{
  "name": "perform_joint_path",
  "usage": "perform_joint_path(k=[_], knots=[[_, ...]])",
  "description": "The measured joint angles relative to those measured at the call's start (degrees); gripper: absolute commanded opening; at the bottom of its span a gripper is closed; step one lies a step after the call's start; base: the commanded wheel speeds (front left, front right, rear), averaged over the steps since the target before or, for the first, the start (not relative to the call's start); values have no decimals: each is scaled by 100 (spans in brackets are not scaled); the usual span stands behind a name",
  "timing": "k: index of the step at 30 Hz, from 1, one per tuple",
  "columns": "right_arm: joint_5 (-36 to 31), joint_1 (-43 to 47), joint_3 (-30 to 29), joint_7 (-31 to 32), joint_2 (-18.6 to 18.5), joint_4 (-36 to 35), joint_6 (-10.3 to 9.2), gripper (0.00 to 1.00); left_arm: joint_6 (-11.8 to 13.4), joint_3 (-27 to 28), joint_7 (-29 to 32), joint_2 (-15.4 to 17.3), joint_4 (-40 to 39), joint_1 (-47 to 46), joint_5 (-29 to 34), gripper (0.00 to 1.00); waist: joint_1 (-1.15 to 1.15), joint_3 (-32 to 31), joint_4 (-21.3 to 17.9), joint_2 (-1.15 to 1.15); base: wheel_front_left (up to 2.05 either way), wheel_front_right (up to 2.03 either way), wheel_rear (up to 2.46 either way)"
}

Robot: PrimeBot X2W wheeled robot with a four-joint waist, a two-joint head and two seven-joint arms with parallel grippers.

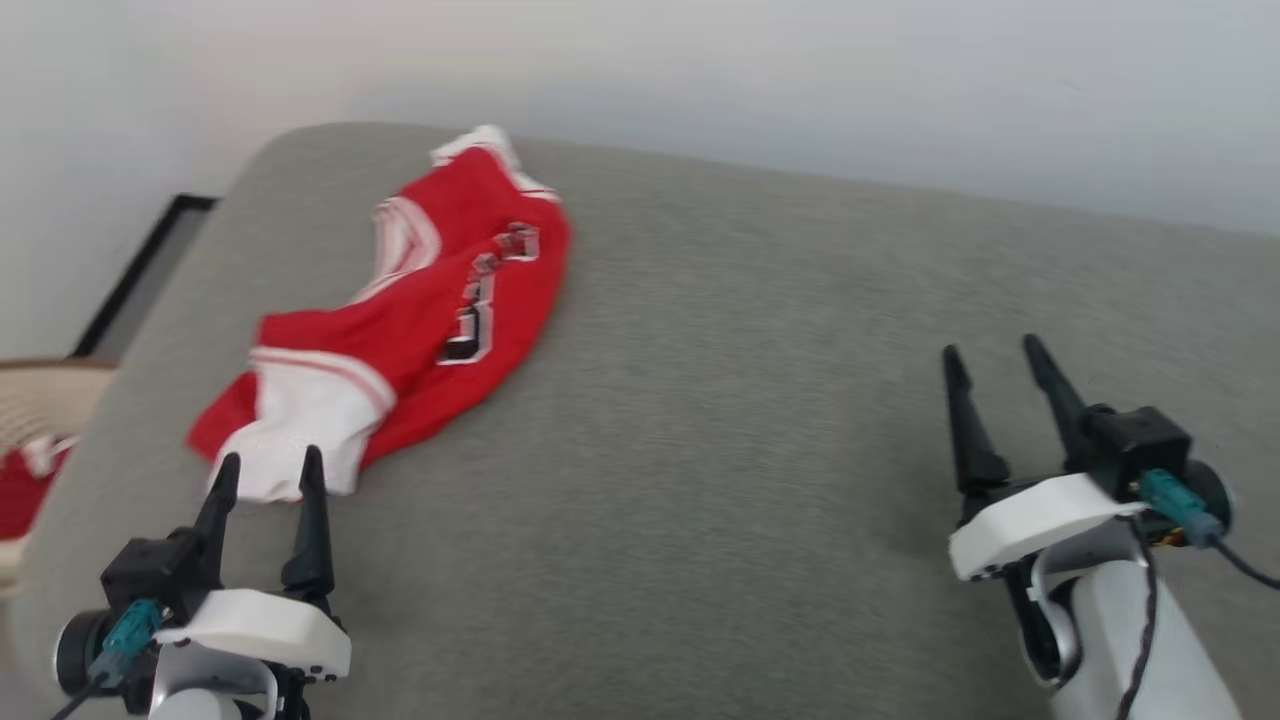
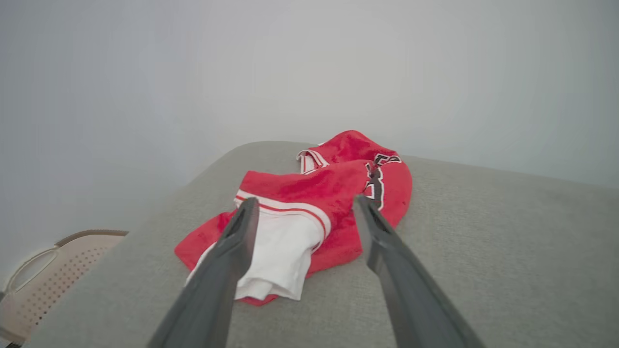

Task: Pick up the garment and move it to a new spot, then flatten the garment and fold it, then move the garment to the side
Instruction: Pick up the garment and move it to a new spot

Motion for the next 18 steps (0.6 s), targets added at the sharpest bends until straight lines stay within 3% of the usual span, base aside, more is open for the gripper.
perform_joint_path(k=[11, 18], knots=[[233, -19, 556, 0, 79, 280, 14, 100, 1, 350, 0, -286, -69, 310, 221, 100, 0, -172, 1120, 0, 0, 0, 0], [320, -21, 802, 0, 107, 363, 14, 100, 1, 486, 0, -398, -193, 522, 242, 100, 0, -315, 1517, 0, 0, 0, 0]])
